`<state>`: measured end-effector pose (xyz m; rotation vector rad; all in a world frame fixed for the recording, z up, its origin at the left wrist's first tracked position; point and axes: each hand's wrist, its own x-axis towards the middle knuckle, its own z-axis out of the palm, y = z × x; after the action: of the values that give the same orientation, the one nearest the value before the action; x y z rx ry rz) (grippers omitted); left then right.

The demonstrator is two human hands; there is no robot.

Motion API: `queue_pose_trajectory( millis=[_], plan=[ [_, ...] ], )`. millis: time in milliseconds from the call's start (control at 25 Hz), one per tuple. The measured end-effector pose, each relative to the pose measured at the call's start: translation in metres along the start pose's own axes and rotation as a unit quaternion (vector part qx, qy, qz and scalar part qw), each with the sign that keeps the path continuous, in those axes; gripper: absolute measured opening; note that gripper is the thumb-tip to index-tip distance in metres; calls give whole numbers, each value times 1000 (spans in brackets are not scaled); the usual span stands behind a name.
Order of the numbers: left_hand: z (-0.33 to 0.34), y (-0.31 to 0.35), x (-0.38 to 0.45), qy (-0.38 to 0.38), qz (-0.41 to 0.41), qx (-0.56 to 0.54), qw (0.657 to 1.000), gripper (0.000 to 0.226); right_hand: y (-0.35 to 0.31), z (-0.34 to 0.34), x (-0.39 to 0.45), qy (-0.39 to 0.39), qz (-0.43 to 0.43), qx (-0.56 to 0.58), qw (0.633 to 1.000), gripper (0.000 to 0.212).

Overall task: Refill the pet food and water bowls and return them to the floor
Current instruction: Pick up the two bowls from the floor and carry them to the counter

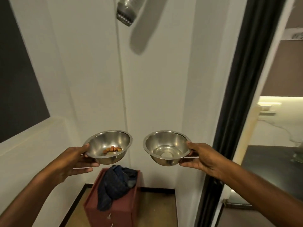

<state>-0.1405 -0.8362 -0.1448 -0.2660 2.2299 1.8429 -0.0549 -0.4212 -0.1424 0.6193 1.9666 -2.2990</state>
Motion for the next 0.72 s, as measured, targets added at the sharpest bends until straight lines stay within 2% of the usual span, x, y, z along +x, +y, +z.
queue_pose_trajectory(
  millis=[240,440,600,720],
  plan=[
    [108,31,-2,-82,25,39,996,47,7,-126,-44,63,-4,77,995,28],
    [206,43,-27,-131,32,71,988,47,16,-224,-72,98,-5,90,991,33],
    [288,42,-54,-153,42,88,983,49,18,-313,-84,103,3,89,991,52],
    [341,37,-79,-149,43,86,984,48,19,-374,-85,104,2,89,991,44]
  ],
)
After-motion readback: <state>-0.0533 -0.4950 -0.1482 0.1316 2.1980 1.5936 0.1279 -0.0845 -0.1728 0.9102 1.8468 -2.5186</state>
